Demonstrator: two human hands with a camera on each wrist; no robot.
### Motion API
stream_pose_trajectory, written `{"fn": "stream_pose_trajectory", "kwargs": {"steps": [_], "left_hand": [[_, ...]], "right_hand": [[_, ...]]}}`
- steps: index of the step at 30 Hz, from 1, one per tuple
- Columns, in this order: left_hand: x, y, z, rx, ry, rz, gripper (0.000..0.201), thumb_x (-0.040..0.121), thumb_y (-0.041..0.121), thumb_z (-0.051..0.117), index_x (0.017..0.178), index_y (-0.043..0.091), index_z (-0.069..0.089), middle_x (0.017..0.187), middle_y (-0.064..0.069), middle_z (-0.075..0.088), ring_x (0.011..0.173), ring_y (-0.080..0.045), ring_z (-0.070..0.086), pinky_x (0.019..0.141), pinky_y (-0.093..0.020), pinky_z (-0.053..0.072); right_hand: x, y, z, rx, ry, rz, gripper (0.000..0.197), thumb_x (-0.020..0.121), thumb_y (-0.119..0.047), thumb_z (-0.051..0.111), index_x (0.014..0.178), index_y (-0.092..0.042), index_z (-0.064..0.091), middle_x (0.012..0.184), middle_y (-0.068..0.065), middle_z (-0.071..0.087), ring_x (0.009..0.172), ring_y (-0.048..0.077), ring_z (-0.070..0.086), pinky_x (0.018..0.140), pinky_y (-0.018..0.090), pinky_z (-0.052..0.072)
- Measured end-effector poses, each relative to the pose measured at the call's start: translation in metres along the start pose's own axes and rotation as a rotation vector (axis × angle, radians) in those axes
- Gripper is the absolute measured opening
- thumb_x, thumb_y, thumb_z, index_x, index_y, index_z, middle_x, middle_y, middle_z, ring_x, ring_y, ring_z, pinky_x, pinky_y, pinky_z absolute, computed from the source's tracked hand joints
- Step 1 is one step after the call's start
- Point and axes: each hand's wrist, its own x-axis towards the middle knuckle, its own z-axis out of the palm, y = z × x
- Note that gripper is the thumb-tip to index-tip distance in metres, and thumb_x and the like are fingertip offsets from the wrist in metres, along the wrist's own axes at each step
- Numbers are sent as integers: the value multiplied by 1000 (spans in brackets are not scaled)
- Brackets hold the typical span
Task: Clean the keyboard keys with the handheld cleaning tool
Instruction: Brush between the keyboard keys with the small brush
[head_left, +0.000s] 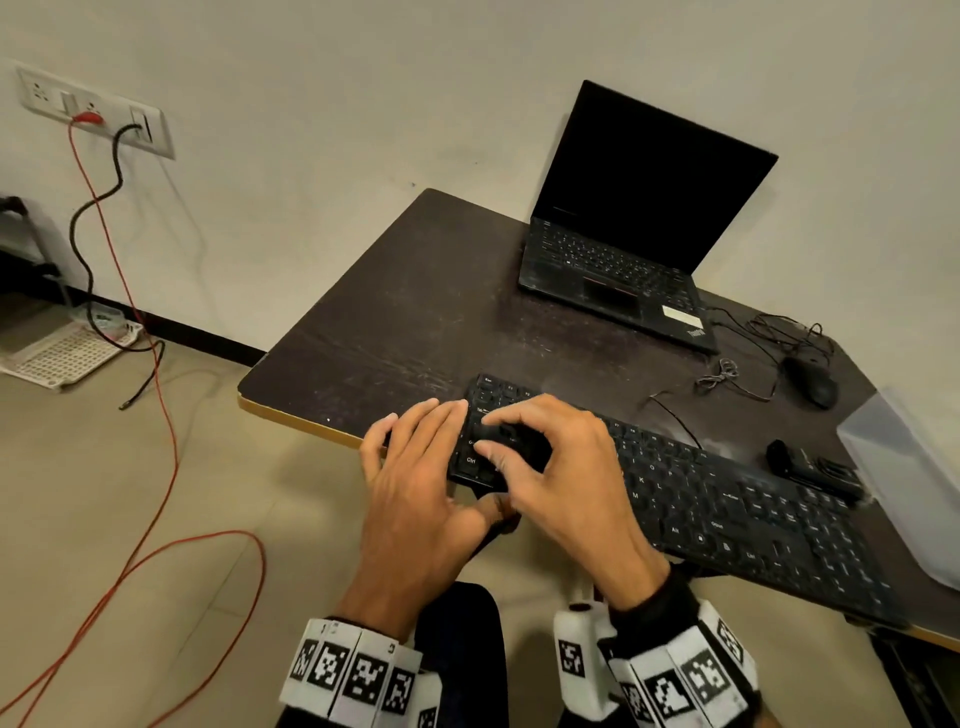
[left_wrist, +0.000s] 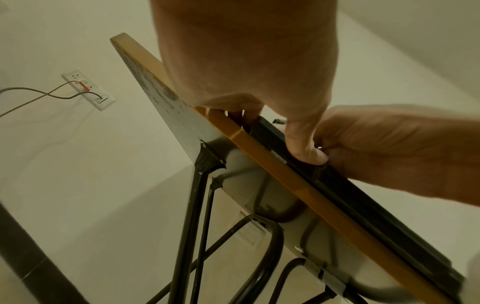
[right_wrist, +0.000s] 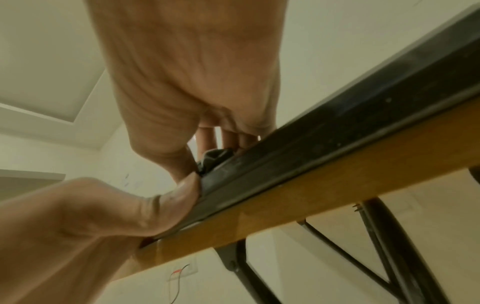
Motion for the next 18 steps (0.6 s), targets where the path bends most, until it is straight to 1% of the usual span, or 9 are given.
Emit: {"fn": "stream_pose_trajectory", "kwargs": {"steps": [1,3,5,7,11,15,16,18], "left_hand": [[0,0,-1,-1,5,-12,75,78,52,59,139,7,66,140,2,66,140,-18,54,122,-45,24],[-1,2,1,-10,9,-19,71,79,46,58,139,8,66,140,2,66,141,-16,52,123,-44,24],[-2,1,1,4,0,-12,73,79,50,59,139,8,66,139,3,66,140,-16,53,123,-45,25],[-1,0,0,23,-11,-2,79,78,57,60,139,7,66,139,3,66,139,-16,54,121,-46,26],[1,3,0,3,-1,-21,72,79,47,58,139,9,66,140,3,66,141,-14,52,123,-46,26],[0,1,-1,24,-13,-4,79,77,58,61,139,8,66,139,4,66,139,-16,54,121,-47,27],[0,2,-1,26,-15,-8,79,78,58,61,139,8,66,139,4,66,139,-16,53,121,-48,27],[0,3,-1,11,-12,-24,74,78,52,59,139,9,66,139,4,66,141,-15,53,122,-47,27]], "right_hand": [[0,-1,2,10,-22,-17,15,83,-32,79,98,-33,79,95,-19,72,95,1,67,92,39,52],[-5,-3,1,0,-74,-65,15,84,-30,78,98,-33,79,94,-19,70,95,1,65,92,36,48],[-2,0,0,-6,-81,-80,12,84,-30,77,96,-33,79,92,-20,69,94,1,64,91,34,45],[3,4,-1,-17,-45,-59,10,84,-30,76,94,-33,78,91,-21,69,93,1,64,91,35,46],[-2,1,0,14,-63,-126,14,83,-22,78,92,-32,78,93,-19,69,93,5,66,88,39,48],[6,6,-1,5,-22,-92,10,84,-25,77,91,-33,78,93,-22,72,93,2,66,89,39,48],[6,5,1,5,-25,-82,9,85,-26,77,91,-33,78,93,-23,72,93,3,66,89,40,49],[1,1,2,20,-61,-116,11,85,-24,77,91,-33,78,95,-23,72,95,6,67,90,39,48]]}}
